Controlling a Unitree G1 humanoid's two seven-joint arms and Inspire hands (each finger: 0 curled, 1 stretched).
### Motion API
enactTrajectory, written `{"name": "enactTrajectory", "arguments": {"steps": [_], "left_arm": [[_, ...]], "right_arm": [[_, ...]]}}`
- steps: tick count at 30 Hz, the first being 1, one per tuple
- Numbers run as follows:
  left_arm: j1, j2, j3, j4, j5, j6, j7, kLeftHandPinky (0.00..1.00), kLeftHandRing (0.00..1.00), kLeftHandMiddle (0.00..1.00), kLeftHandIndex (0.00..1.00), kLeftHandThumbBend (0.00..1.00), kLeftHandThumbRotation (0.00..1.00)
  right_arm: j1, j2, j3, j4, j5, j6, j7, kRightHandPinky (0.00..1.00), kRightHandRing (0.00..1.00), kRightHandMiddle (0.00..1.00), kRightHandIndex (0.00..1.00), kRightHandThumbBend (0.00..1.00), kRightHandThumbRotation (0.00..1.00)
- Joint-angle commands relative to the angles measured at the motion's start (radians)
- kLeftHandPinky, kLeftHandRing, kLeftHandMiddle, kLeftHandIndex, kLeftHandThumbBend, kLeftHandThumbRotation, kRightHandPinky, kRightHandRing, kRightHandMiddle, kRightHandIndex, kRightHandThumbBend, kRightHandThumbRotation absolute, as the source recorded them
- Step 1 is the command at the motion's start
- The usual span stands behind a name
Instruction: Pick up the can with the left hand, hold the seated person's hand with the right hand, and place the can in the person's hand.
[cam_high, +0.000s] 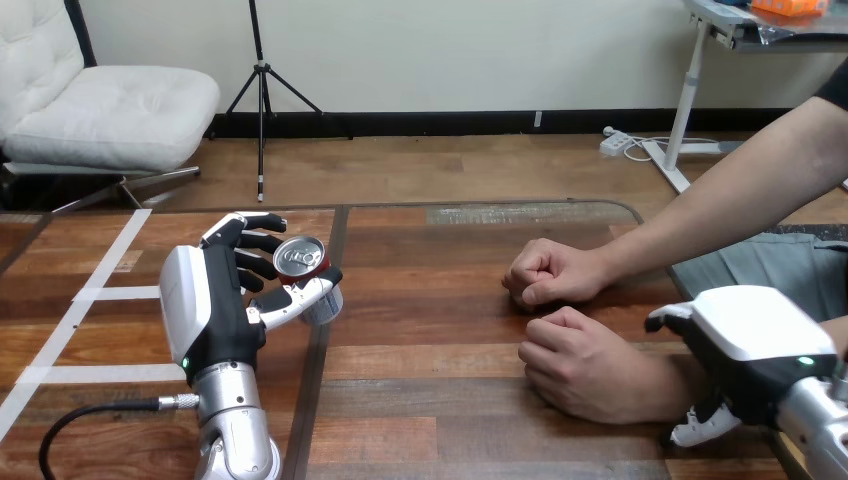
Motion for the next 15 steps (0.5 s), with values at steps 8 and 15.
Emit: {"name": "enactTrajectory", "arguments": {"steps": [8,15], "left_arm": [[-0.040,0.008,0.006,-0.076,0.007,-0.031,0.007,0.41,0.44,0.49,0.57,0.70,0.00],[-0.034,0.011,0.007,-0.087,0.008,-0.042,0.008,0.41,0.44,0.49,0.57,0.70,0.00]], "right_arm": [[-0.149,-0.028,0.067,0.129,0.010,-0.018,-0.012,0.74,0.82,0.83,0.79,0.90,0.17],[-0.189,-0.024,0.097,0.186,0.024,-0.035,-0.006,0.70,0.79,0.81,0.77,0.88,0.17]]}}
